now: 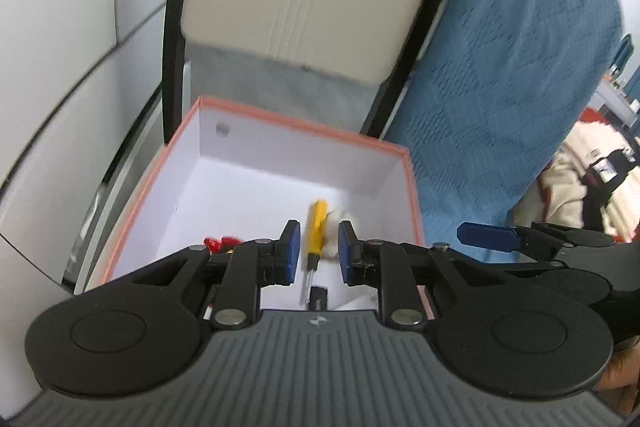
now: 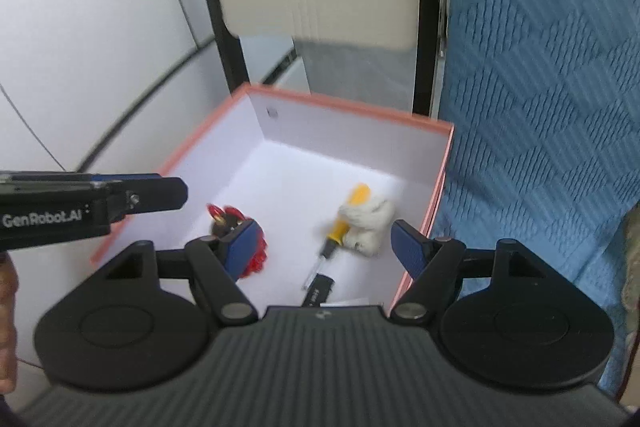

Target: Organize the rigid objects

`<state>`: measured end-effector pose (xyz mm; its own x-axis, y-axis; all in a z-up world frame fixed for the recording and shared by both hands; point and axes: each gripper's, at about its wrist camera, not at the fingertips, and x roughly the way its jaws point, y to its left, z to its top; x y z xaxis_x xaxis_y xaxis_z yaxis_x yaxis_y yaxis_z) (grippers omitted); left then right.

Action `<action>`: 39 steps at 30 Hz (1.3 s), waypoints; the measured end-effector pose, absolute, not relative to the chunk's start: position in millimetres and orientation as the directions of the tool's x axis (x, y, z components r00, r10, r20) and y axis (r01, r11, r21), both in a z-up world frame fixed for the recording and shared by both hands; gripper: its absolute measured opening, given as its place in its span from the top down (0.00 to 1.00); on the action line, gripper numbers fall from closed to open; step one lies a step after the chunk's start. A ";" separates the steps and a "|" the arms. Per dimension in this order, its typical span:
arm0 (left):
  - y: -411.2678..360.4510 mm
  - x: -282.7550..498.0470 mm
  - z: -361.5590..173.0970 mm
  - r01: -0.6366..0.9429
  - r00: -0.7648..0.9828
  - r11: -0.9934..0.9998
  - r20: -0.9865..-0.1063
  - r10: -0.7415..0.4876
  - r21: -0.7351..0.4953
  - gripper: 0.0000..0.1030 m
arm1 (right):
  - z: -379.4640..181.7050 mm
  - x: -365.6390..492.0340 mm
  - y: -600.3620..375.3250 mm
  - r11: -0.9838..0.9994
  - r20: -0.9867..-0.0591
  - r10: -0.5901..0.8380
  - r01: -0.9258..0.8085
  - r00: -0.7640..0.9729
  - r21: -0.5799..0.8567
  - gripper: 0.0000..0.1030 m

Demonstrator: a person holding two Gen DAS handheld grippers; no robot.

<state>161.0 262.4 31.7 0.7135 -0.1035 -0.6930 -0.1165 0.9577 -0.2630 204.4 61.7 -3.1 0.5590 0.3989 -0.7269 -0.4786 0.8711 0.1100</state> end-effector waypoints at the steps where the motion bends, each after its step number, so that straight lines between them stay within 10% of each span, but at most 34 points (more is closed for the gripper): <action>1: 260.6 155.0 38.8 -0.116 0.728 0.956 -0.678 -0.104 -0.271 0.77 | 5.1 198.8 58.4 0.868 -0.713 0.407 -0.484 0.571 0.108 0.27; 9: 240.2 105.6 77.9 -0.109 0.804 0.949 -0.588 -0.091 -0.296 0.76 | 49.3 156.9 28.1 0.856 -0.627 0.454 -0.504 0.632 0.112 0.27; 39: 198.9 12.3 53.8 -0.179 0.833 0.940 -0.553 -0.011 -0.289 0.24 | 36.5 74.0 -39.7 0.853 -0.567 0.457 -0.519 0.686 0.060 0.27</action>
<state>12.3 198.9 53.8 0.8328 -0.0112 -0.5535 -0.1795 0.9403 -0.2892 74.0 -39.7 36.5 0.6855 0.4568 -0.5669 -0.5188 0.8528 0.0598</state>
